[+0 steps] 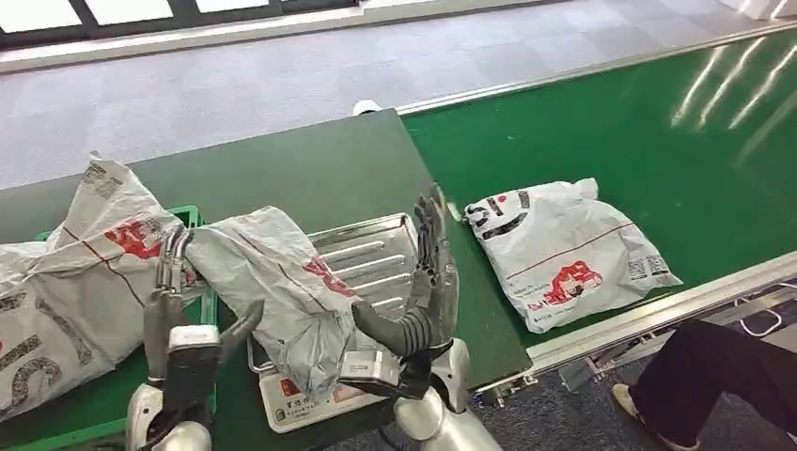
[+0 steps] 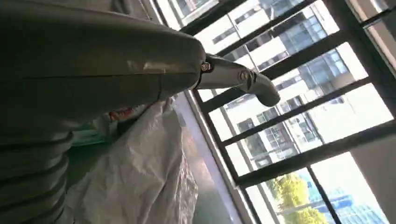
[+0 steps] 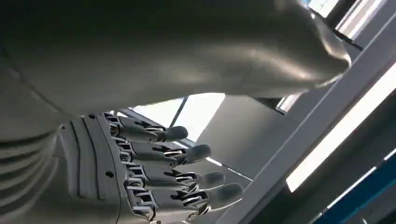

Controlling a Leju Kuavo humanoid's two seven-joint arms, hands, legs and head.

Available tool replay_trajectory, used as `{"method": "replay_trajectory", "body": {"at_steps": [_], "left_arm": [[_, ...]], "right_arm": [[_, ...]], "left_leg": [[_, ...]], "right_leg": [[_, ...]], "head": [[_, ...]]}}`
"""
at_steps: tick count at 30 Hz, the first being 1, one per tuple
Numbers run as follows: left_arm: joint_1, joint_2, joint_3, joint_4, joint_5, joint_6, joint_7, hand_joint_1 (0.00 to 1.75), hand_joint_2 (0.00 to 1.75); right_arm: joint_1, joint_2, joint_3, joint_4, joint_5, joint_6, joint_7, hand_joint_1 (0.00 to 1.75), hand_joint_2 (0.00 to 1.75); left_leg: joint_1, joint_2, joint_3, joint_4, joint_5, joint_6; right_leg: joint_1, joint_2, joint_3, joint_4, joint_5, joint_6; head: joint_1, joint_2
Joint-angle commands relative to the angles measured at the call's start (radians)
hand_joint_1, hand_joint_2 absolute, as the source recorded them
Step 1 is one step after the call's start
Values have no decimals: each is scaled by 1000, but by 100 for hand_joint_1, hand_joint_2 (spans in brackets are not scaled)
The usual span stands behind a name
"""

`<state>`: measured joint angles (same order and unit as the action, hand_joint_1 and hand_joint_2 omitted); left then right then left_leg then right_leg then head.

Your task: Moved the parcel from conveyor to table for the left to box.

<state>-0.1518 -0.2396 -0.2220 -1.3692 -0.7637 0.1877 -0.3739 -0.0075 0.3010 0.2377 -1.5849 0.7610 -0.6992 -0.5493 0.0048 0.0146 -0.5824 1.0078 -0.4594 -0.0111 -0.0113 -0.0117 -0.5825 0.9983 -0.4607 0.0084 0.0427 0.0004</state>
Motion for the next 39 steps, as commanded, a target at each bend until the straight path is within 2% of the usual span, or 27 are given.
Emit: {"method": "replay_trajectory", "body": {"at_steps": [1,2,5,14,23,29,30,32,39], "left_arm": [[-86,39,-102,136,-8,-40,-20,0,0],[-105,40,-122,164,-34,-58,-25,0,175],[-160,34,-168,279,-62,-100,-54,0,175],[-177,37,-183,318,-52,-119,-60,0,175],[-353,21,-319,727,-139,-231,-85,0,175],[-392,12,-336,805,-155,-220,-75,2,175],[-397,14,-342,811,-159,-226,-81,155,175],[-405,16,-349,821,-160,-241,-89,175,175],[-413,23,-353,831,-149,-263,-117,175,175]], "right_arm": [[0,48,-83,-105,-14,1,-21,0,175],[-9,48,-66,-94,-13,1,-15,0,175],[-44,48,-38,-50,-3,1,3,0,175],[-58,48,-32,-19,-8,1,-2,0,175],[-124,48,-51,74,-29,1,30,0,175],[-134,48,-81,112,-39,1,19,0,175],[-134,48,-86,116,-38,1,17,0,175],[-131,48,-93,120,-42,1,10,0,175],[-131,48,-97,126,-35,1,16,0,175]], "left_leg": [[0,-5,1,-2,2,0],[0,-6,0,-1,2,0],[0,-5,1,-1,1,0],[0,-3,1,-1,1,0],[0,-4,2,-2,2,0],[1,-4,2,-2,2,0],[0,-3,2,-2,2,0],[0,-3,1,-1,1,0],[0,-3,2,-1,2,0]], "right_leg": [[0,-2,2,-1,0,-1],[0,-3,1,-1,0,-1],[0,-2,1,-1,0,-1],[0,0,2,0,1,-1],[0,0,3,-1,2,-1],[1,-1,3,-1,1,0],[0,0,3,-1,1,0],[0,-1,3,0,1,0],[0,0,4,-1,2,0]], "head": [[0,0],[0,0],[0,0],[0,0],[0,0],[0,0],[0,0],[0,0],[0,0]]}}
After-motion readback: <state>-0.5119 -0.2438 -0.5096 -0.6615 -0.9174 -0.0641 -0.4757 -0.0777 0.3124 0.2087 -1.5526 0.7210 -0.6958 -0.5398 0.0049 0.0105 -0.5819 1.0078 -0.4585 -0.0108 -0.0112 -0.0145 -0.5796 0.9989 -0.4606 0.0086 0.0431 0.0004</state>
